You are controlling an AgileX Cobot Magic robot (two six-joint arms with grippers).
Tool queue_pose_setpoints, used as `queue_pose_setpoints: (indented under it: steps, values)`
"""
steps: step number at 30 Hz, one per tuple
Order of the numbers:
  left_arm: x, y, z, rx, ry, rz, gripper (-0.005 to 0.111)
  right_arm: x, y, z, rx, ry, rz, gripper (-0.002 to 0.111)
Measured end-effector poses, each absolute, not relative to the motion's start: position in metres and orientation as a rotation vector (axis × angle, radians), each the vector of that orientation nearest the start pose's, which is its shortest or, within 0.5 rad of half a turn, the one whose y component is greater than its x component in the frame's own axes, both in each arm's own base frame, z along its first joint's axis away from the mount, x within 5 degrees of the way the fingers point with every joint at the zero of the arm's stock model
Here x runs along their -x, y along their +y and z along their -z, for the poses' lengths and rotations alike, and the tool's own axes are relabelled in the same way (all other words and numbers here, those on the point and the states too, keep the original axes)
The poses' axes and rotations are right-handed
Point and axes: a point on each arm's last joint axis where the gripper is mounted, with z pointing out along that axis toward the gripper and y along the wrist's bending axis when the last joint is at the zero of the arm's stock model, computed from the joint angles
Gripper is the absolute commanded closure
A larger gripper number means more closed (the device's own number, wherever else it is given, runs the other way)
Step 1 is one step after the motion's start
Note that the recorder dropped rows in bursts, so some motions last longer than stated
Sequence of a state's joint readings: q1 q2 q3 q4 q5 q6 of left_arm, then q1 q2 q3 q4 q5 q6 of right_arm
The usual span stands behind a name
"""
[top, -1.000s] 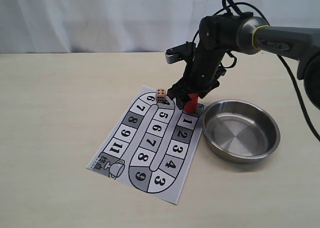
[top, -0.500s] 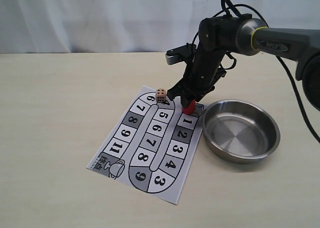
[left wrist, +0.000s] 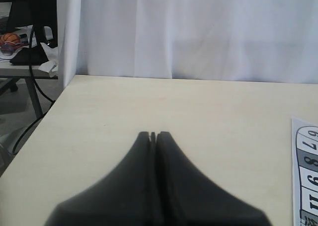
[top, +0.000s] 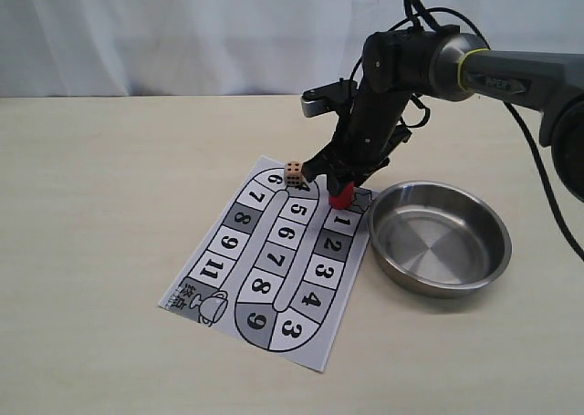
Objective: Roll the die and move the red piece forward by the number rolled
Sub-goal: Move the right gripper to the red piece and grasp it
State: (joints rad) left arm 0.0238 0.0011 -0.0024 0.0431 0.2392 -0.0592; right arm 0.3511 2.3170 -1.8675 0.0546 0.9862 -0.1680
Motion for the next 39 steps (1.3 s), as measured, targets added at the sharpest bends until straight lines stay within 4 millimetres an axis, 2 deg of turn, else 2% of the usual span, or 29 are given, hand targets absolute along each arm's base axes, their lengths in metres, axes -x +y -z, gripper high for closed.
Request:
queue_pose_setpoints:
  steps: [14,22,25,29,36,39]
  values:
    - [-0.055,0.002,-0.192,0.043,1.721,-0.014,0.107,-0.447,0.176,-0.148,0.749,2.852,-0.108,0.104]
    - [-0.055,0.002,-0.192,0.043,1.721,-0.014,0.107,-0.436,0.178,-0.184,0.759,2.832,-0.123,0.104]
    - [-0.055,0.002,-0.192,0.043,1.721,-0.014,0.107,-0.43,0.185,-0.188,0.788,2.842,-0.124,0.104]
    - [-0.055,0.002,-0.192,0.043,1.721,-0.014,0.107,-0.425,0.191,-0.18,0.777,2.86,-0.127,0.104]
    - [-0.055,0.002,-0.192,0.043,1.721,-0.014,0.107,-0.416,0.183,-0.152,0.716,2.912,-0.063,0.104]
    - [-0.055,0.002,-0.192,0.043,1.721,-0.014,0.107,-0.413,0.181,-0.146,0.7,2.912,-0.061,0.104]
